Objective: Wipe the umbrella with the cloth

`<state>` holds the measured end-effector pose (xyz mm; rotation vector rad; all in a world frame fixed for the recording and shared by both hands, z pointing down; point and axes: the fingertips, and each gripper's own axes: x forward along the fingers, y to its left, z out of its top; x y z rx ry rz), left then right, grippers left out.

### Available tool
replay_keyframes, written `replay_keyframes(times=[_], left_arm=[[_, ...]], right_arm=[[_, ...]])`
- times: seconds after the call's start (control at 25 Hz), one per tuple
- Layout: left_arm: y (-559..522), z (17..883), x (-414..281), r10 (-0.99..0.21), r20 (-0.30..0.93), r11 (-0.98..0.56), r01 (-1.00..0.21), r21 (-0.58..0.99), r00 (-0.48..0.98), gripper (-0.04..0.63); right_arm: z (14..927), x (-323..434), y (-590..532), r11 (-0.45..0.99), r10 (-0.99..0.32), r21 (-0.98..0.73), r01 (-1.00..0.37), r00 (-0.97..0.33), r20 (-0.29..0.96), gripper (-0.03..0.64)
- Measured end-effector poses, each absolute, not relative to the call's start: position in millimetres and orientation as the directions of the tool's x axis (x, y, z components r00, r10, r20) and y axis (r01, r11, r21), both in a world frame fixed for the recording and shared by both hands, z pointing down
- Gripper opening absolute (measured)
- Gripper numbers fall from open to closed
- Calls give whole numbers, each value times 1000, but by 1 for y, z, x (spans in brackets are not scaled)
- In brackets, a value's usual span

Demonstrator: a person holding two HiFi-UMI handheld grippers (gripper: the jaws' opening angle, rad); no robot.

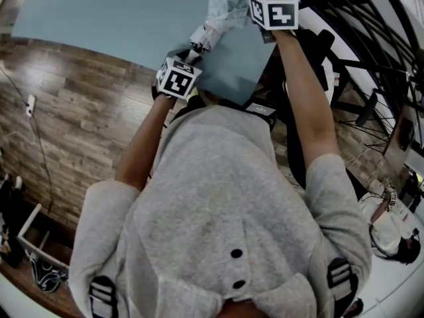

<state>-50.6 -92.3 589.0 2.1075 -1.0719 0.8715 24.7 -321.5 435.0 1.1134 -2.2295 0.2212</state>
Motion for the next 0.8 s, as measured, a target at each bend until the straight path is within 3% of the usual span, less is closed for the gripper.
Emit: replay_keyframes(times=[0.48,0.8], left_arm=[[-93,589,-50,-454,769,-481,-850,215,451,155],[-96,590,-51,-454,772,-488,-849,203,445,155]], right_arm=[[483,-20,-269,798,-493,137,-587,-506,708,77],[504,-21,-257,808,-439,86,-583,-498,748,77]])
